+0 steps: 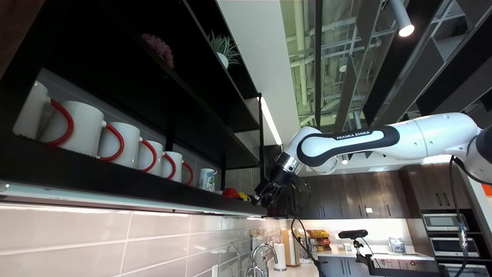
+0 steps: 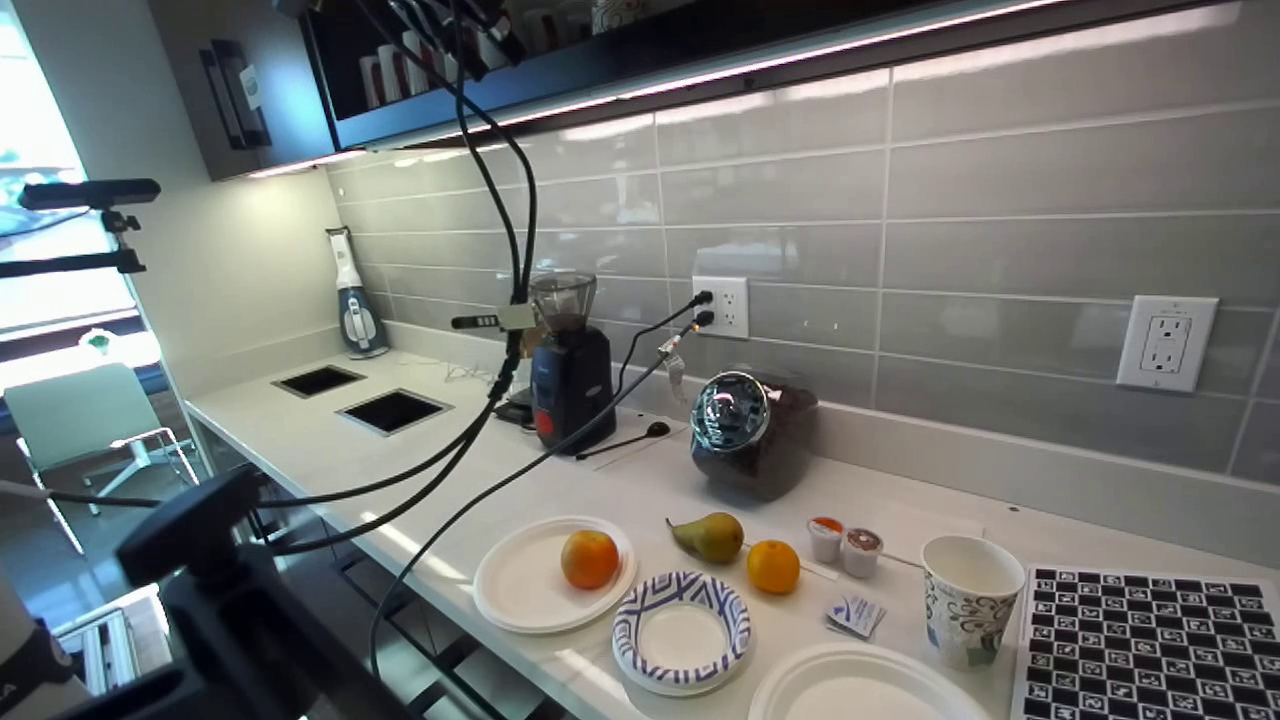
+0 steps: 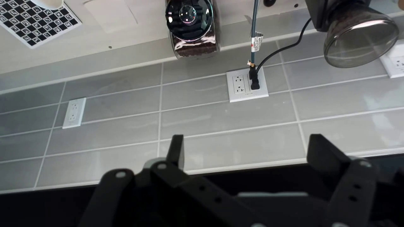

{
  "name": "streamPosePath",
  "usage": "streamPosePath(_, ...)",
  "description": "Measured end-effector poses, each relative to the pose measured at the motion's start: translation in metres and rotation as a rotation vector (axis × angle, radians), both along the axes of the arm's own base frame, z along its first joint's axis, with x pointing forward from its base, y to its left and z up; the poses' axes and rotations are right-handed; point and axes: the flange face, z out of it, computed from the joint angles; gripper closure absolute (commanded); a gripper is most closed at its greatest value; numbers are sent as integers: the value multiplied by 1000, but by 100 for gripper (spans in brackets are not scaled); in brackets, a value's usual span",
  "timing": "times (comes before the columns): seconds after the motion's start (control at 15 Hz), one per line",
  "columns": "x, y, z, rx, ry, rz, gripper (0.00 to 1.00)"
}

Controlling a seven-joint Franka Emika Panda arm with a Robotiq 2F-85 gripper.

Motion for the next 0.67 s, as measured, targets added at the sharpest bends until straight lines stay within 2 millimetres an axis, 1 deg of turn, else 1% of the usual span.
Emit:
streamPosePath(0.13,0,0,0,0,1,0,0)
streamPosePath(0.27,-1,-2,7,-3,-47,-10,0)
streamPosePath(0.47,-4,-5,37,7,-216,-27,0)
streamPosePath(0.67,-6,-3,71,10,-362,-23,0)
